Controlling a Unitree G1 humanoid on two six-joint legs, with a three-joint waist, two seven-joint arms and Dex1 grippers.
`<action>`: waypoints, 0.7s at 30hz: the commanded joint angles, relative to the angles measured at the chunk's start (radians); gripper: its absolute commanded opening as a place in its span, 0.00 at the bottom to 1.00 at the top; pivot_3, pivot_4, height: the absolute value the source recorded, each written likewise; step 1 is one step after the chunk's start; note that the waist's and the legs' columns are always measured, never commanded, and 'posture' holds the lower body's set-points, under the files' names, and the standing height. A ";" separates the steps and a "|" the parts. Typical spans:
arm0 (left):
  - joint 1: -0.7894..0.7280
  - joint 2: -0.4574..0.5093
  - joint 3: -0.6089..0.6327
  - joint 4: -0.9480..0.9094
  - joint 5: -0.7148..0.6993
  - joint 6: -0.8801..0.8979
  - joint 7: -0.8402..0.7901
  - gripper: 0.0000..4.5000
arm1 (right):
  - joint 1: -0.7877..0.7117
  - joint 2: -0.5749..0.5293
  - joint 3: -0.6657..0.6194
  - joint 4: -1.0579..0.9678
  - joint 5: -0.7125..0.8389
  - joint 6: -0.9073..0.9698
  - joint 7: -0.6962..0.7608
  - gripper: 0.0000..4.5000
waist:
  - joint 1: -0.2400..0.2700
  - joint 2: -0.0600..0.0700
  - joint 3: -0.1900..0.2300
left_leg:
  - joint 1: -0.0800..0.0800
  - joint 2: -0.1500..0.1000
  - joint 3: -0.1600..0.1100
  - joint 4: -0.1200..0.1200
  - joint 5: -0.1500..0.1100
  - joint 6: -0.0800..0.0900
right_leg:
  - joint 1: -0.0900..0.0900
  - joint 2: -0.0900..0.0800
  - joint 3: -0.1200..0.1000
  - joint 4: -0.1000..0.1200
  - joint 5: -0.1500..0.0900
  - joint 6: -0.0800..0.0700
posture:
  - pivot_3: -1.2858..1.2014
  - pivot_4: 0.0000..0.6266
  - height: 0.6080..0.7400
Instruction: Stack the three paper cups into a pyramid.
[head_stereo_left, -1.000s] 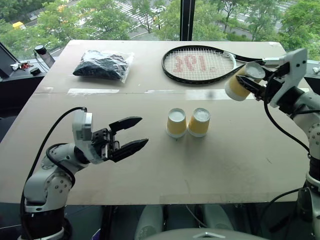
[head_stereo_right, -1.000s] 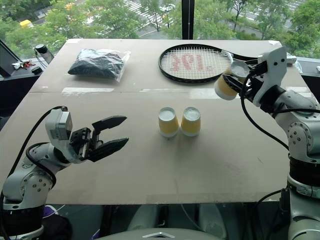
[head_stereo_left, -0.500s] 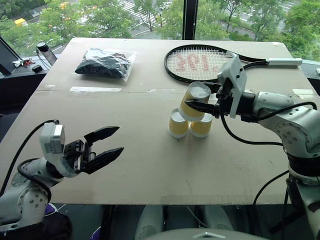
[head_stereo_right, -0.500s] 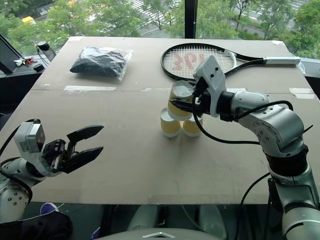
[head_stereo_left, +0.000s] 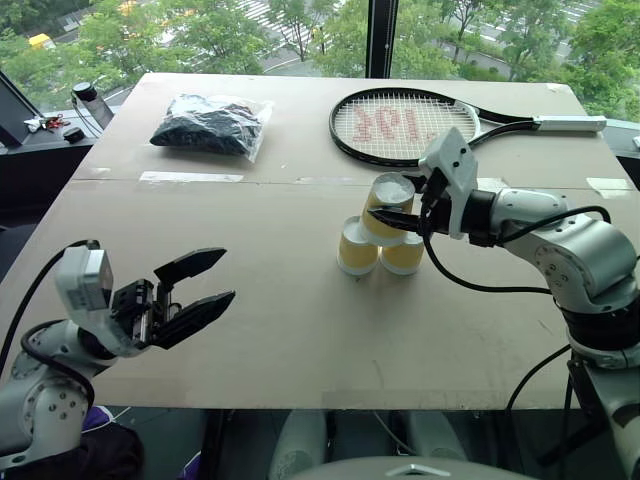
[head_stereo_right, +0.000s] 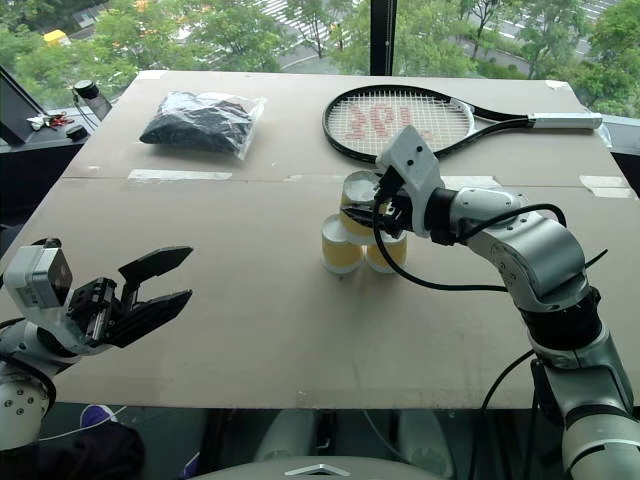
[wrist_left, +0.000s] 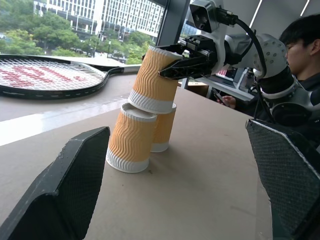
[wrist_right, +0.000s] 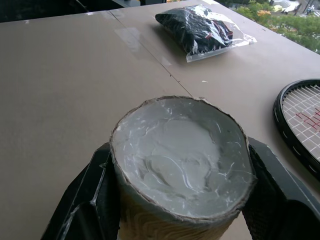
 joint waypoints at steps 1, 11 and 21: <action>0.005 -0.001 0.006 -0.026 -0.018 -0.011 -0.003 1.00 | -0.010 -0.015 -0.017 -0.039 0.003 0.019 0.015 0.52 | 0.000 0.000 0.000 | 0.000 0.000 0.000 0.000 0.000 0.000 | 0.000 0.000 0.000 0.000 0.000 0.000 | 0.52 0.24 1.00; 0.001 -0.007 -0.014 -0.034 -0.005 -0.010 0.014 1.00 | 0.000 -0.048 -0.043 -0.047 -0.017 -0.021 0.063 0.99 | 0.000 0.000 0.000 | 0.000 0.000 0.000 0.000 0.000 0.000 | 0.000 0.000 0.000 0.000 0.000 0.000 | 0.52 0.24 1.00; 0.030 -0.041 -0.109 -0.077 0.104 -0.023 0.176 1.00 | 0.231 -0.151 -0.341 -0.164 0.117 -0.190 0.231 0.99 | 0.005 -0.001 0.000 | -0.001 0.000 -0.002 0.001 0.000 0.000 | 0.001 0.000 -0.002 -0.001 0.000 0.000 | 0.52 0.24 1.00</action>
